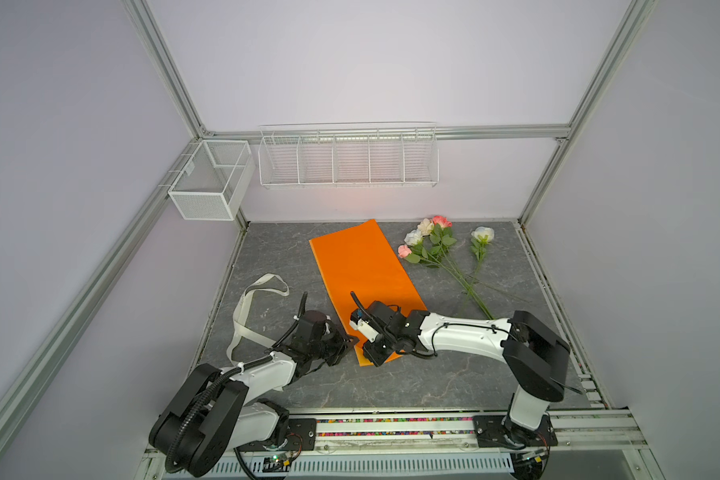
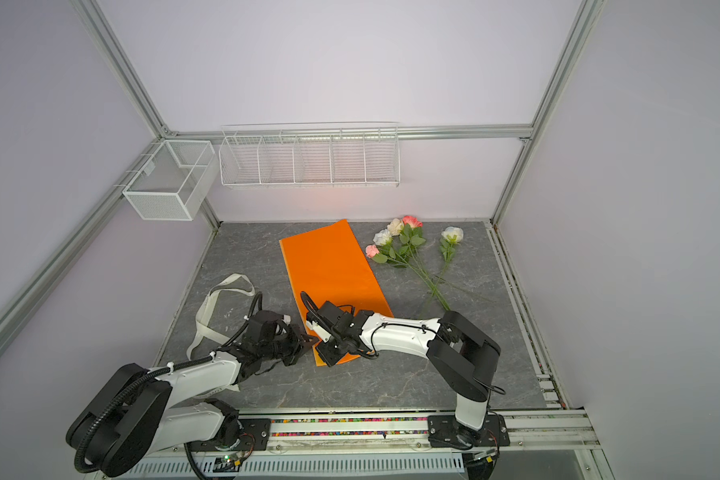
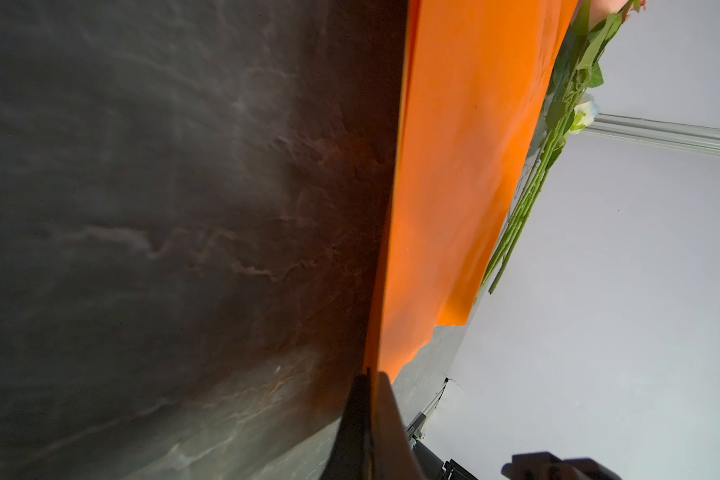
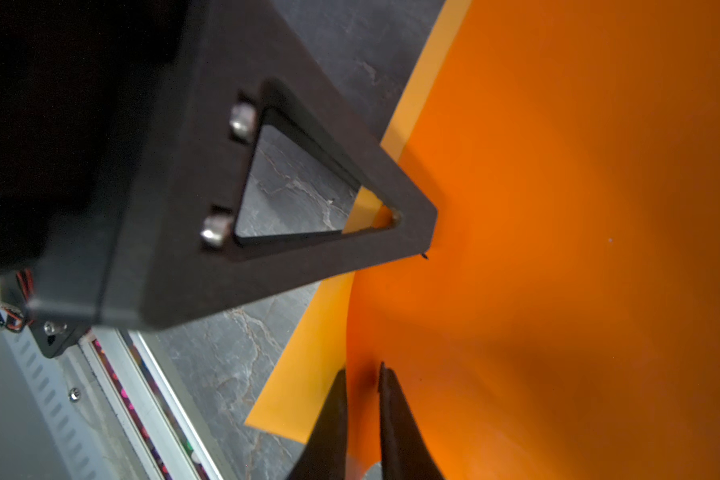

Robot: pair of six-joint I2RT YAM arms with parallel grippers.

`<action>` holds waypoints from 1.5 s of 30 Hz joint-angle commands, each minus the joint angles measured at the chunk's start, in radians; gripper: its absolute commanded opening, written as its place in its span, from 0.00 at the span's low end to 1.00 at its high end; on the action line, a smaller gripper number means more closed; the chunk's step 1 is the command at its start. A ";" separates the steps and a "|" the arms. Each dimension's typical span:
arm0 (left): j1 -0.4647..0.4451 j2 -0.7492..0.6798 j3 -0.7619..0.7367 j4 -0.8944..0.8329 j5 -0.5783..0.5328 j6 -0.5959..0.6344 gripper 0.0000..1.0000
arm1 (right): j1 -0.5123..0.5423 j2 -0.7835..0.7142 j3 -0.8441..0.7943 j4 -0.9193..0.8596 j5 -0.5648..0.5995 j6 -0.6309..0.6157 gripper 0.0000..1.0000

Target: Tie the bouquet of fake flowers

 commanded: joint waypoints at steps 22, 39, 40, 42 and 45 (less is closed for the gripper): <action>-0.002 -0.126 0.417 -0.604 -0.257 0.358 0.49 | -0.597 -0.465 -0.189 -0.069 -0.102 0.105 0.07; -0.039 0.674 0.869 -0.442 -0.225 0.320 0.40 | -1.084 -0.457 -0.174 -0.178 -0.202 0.056 0.07; -0.041 0.681 0.862 -0.453 -0.232 0.298 0.40 | -1.088 -0.452 -0.167 -0.187 -0.198 0.061 0.07; -0.042 0.676 0.812 -0.453 -0.257 0.263 0.40 | -1.091 -0.449 -0.143 -0.218 -0.177 0.053 0.07; -0.039 0.637 0.705 -0.464 -0.310 0.221 0.37 | -1.090 -0.449 -0.136 -0.222 -0.156 0.049 0.07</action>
